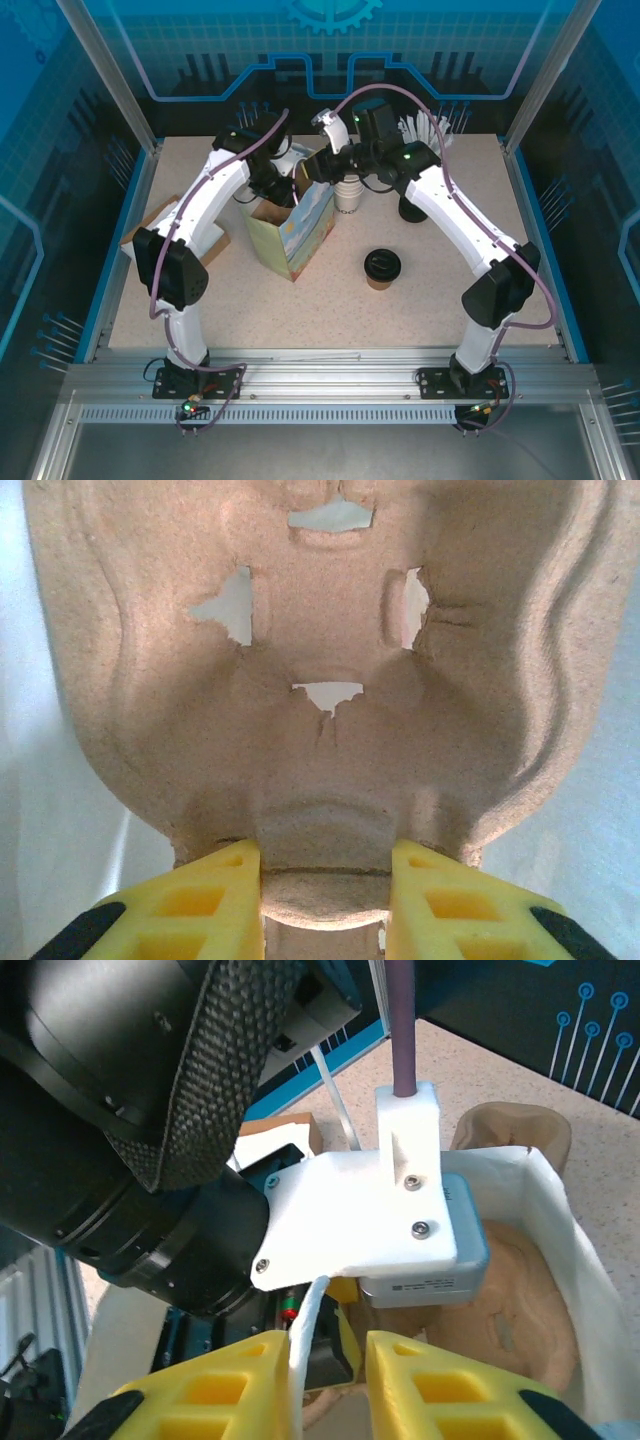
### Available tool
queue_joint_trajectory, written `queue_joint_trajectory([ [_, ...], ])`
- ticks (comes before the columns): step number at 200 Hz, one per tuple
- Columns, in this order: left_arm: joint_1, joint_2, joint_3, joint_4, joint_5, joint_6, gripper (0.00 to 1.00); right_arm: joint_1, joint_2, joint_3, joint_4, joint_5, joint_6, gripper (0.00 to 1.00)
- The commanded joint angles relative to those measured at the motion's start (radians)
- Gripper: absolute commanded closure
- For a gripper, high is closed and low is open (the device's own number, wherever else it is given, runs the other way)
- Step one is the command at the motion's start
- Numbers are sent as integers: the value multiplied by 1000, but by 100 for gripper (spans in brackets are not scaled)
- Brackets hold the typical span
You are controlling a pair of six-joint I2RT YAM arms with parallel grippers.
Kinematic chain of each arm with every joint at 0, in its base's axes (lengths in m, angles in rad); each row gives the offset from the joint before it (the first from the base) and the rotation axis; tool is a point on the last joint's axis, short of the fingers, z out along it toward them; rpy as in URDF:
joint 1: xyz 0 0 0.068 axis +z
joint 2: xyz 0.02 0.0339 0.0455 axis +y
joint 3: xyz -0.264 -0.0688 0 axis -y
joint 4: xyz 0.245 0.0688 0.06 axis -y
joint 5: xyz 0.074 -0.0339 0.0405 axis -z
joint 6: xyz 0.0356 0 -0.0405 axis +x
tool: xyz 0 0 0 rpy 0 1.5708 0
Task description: Pack the takeout coffee
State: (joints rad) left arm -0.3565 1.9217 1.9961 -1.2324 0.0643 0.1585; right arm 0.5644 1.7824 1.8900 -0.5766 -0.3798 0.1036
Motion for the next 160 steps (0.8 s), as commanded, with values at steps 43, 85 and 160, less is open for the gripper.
queue_joint_trajectory([
  [43, -2, -44, 2, -1, -6, -2, 70, -19, -58, -38, 33, 2, -23, 93],
  [85, 0, -49, -2, 1, -2, -2, 70, -62, -117, -139, 76, -17, -27, 96],
  [160, -2, -33, 1, 3, -6, -7, 70, -85, -147, -211, 151, -139, -15, 91],
])
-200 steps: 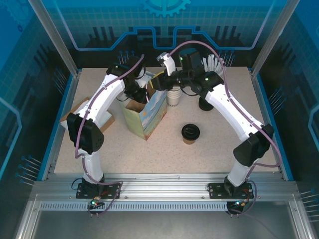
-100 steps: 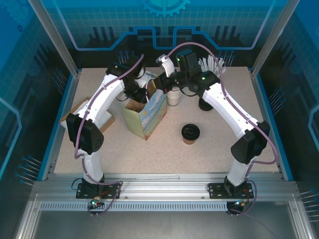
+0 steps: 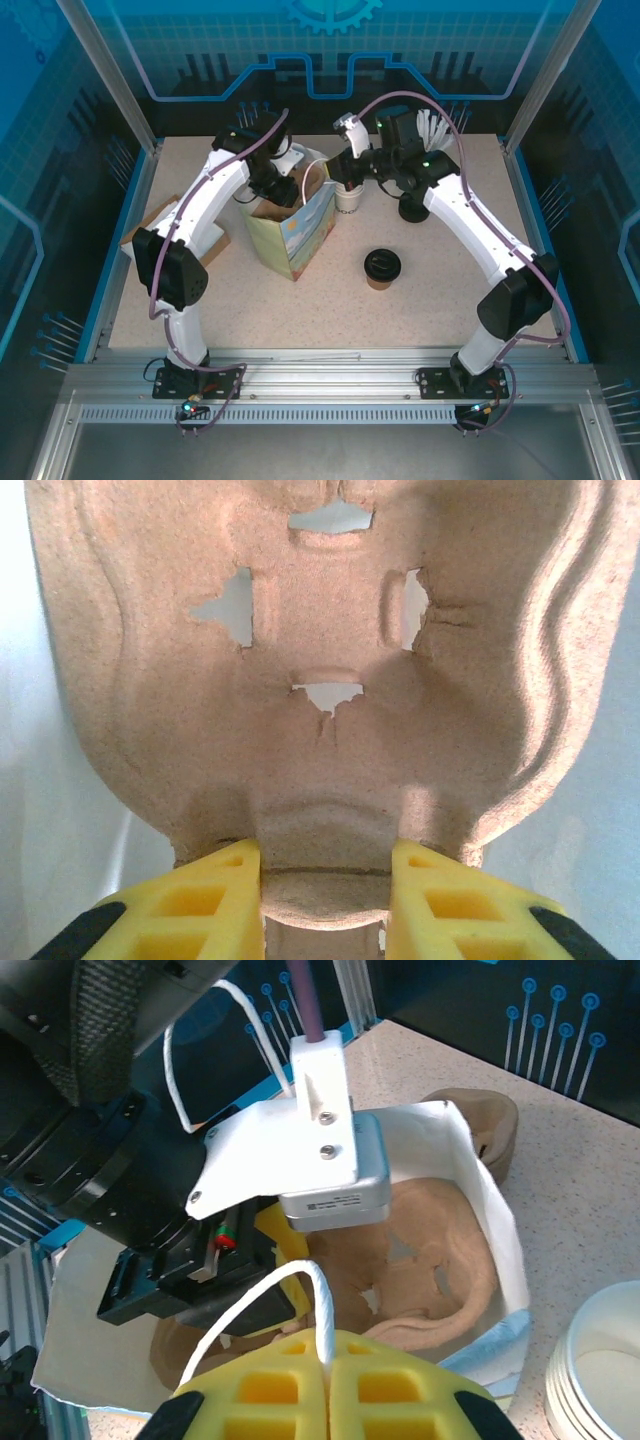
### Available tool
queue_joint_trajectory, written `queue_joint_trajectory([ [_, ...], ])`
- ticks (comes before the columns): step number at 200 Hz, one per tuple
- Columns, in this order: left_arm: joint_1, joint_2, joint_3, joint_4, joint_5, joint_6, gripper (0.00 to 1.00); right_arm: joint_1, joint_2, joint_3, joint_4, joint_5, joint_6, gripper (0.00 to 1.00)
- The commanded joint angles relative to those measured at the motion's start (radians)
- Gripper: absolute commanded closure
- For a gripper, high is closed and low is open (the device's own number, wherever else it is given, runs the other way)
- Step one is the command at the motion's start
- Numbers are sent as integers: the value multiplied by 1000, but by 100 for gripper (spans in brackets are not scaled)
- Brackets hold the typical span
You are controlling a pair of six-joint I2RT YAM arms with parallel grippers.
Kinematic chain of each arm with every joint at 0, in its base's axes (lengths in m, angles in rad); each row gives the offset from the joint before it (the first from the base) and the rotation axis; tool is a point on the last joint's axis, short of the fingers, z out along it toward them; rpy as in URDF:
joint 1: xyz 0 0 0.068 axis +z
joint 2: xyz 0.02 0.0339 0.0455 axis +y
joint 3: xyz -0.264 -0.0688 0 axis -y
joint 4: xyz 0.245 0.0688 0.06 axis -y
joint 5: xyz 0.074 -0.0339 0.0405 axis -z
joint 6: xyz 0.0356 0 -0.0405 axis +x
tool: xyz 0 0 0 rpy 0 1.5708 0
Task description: Pack the takeout coffee
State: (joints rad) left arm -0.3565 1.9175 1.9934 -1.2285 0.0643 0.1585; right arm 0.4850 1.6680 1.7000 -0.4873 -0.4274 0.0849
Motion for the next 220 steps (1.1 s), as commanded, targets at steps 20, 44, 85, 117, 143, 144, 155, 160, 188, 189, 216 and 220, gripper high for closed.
queue_joint_trajectory([
  [20, -8, -18, 11, -3, -7, -9, 70, 0, -30, -27, 100, -147, 19, 87],
  [44, -11, -11, 18, -2, -3, -18, 70, 12, -35, -34, 117, -183, 9, 83],
  [85, -32, -4, 18, -2, -15, -20, 70, 14, -55, -54, 109, -178, 1, 74],
  [117, -41, 8, 12, -4, -42, -39, 70, 13, -109, -78, 95, -114, -5, 50],
  [143, -53, 24, 20, -11, -74, -56, 70, 12, -160, -104, 77, -52, -11, 41],
  [144, -54, 25, 20, -12, -75, -57, 70, 12, -162, -105, 76, -50, -13, 41],
  [155, -56, 31, 22, -12, -82, -68, 70, 10, -181, -118, 70, -27, -12, 38],
  [160, -55, 35, 22, -12, -82, -72, 70, 10, -190, -123, 67, -19, -11, 38],
  [188, -56, 50, 32, -10, -82, -100, 69, 7, -229, -159, 60, 30, -9, 35],
  [189, -57, 50, 33, -10, -82, -100, 69, 7, -229, -160, 59, 32, -9, 35],
  [216, -70, 67, 45, -18, -92, -113, 67, 1, -243, -186, 55, 55, -1, 35],
  [220, -71, 68, 44, -18, -93, -118, 67, -1, -244, -190, 55, 57, 1, 35],
])
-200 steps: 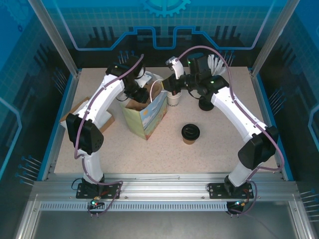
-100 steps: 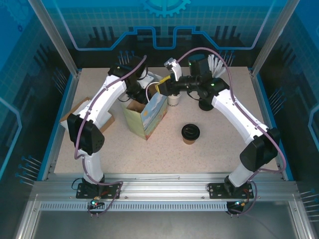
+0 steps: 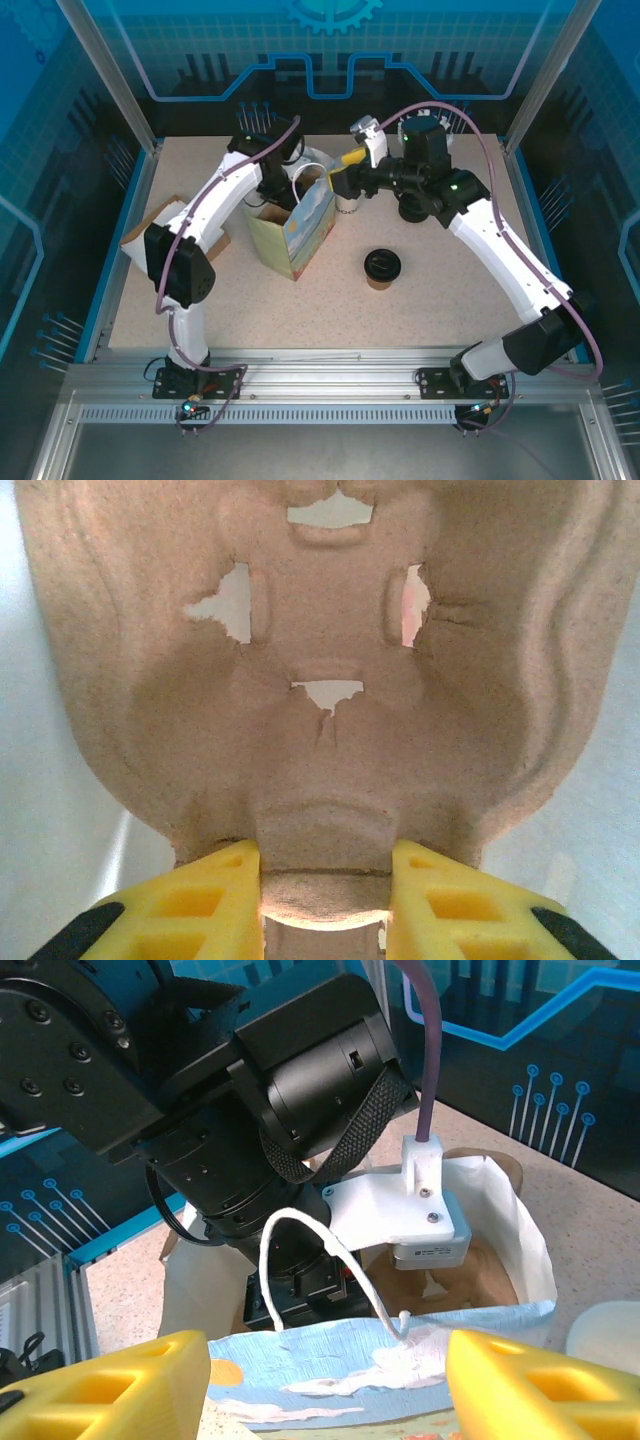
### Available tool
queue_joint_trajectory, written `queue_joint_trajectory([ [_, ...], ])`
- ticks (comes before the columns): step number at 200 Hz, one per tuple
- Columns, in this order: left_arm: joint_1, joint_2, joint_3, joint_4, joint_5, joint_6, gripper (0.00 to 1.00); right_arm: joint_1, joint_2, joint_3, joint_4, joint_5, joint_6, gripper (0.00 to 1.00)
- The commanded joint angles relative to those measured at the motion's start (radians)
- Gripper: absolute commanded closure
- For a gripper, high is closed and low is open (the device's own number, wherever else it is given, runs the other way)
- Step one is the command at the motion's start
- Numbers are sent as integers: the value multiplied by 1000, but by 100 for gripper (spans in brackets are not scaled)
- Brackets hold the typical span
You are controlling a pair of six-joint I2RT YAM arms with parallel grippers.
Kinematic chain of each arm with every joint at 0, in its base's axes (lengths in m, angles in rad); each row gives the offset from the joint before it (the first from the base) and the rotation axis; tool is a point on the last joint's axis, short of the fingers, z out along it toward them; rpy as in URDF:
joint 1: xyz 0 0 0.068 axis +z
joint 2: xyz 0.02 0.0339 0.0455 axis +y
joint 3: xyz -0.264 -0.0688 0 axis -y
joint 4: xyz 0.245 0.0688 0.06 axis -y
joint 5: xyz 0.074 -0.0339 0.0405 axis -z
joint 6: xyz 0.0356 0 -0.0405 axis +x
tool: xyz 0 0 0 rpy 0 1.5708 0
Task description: Pack the takeout coffee
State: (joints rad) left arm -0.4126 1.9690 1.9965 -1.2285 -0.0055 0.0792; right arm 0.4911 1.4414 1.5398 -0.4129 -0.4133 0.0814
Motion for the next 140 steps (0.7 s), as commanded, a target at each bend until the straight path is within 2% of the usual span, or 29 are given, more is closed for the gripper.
queue_joint_trajectory([
  [1, -15, 17, 42, -19, -24, -39, 67, -7, -18, -31, -20, 44, 4, 35],
  [41, -18, 41, 37, -20, -22, -76, 67, -19, -21, -59, -23, 58, 21, 34],
  [140, -38, 113, 43, -33, -62, -47, 65, -43, -27, -95, -39, 74, 39, 34],
])
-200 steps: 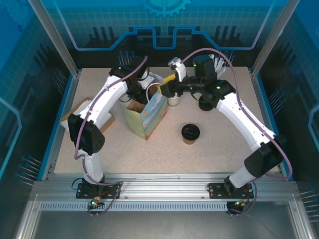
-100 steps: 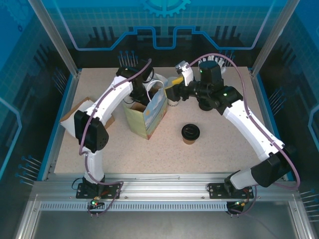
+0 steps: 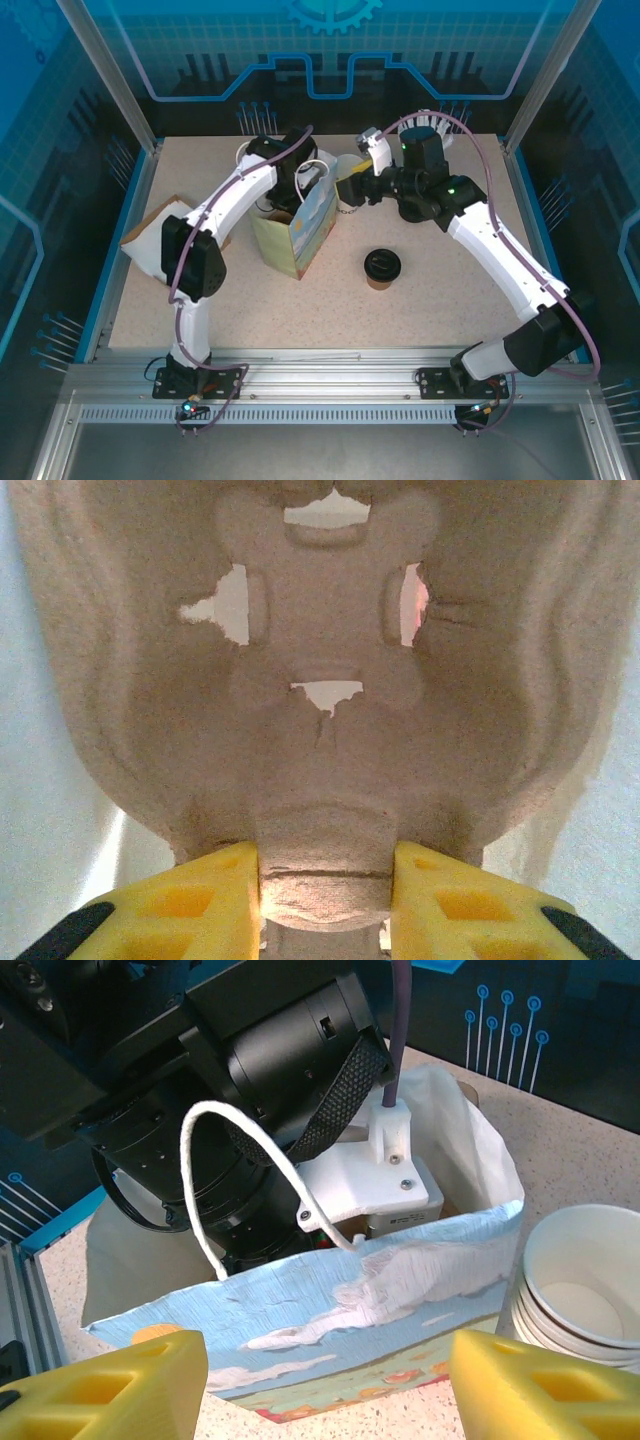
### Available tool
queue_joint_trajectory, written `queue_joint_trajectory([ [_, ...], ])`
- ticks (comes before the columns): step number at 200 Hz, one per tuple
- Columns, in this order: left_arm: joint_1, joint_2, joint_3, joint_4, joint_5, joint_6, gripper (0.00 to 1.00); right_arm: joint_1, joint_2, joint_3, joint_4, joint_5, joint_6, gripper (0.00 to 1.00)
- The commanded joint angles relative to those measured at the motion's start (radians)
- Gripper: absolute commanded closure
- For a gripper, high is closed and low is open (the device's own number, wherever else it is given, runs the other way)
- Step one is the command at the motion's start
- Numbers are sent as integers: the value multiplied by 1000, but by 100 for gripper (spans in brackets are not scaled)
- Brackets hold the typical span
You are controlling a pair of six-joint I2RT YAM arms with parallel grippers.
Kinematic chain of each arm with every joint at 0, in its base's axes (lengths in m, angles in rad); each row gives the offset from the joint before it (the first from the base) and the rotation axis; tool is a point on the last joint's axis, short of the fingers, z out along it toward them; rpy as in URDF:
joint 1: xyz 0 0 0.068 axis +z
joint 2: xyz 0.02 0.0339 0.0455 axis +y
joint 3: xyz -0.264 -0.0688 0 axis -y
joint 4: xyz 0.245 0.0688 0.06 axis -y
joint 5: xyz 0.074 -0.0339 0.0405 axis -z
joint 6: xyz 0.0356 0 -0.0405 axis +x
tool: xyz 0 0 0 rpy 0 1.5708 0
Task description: Pack the takeout coffee
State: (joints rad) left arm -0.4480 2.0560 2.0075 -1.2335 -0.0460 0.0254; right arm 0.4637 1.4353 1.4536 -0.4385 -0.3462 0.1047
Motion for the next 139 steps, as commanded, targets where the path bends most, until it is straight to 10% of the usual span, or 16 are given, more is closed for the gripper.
queue_joint_trajectory([
  [1, -3, 27, 32, -28, -22, 7, 65, -16, -22, -9, -14, 7, 15, 34],
  [139, -2, 35, -145, 80, -14, 18, 62, -22, -51, -55, -14, 30, 24, 32],
])
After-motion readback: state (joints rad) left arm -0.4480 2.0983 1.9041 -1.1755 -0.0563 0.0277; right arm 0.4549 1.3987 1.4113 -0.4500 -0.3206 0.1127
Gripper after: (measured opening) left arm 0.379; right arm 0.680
